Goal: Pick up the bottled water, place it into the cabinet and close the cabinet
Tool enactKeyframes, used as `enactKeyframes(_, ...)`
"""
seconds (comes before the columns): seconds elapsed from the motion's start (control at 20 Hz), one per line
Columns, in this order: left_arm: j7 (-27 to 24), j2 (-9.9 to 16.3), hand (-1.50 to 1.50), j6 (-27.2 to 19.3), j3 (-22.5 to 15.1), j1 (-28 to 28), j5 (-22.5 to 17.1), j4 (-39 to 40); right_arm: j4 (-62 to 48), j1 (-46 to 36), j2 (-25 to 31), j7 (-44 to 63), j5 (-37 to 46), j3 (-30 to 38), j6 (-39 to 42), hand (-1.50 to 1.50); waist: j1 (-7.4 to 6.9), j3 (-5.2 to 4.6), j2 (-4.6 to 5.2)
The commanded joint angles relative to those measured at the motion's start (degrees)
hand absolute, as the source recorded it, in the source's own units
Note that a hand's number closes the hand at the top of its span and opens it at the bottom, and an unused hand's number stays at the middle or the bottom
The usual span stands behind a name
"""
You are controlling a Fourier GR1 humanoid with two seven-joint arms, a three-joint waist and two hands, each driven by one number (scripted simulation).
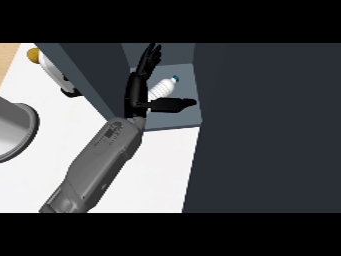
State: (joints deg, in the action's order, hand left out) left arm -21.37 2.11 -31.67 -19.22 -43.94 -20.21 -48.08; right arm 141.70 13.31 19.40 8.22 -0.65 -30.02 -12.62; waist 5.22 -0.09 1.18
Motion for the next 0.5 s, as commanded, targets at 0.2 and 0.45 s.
enactKeyframes(0.2, -8.9, -2.1, -1.5, 15.5, 5.5, -8.1, -8.5, 10.4, 5.7, 2.5, 0.5, 4.0, 0.7, 0.6, -0.8, -1.5, -2.25, 0.0, -0.59)
enactKeyframes(0.45, -9.4, -2.1, -1.5, 16.0, 0.5, -3.7, -11.4, 5.3, 8.7, 4.0, 0.6, 6.3, 3.9, -1.1, -1.6, -1.5, -3.94, 0.03, -1.23)
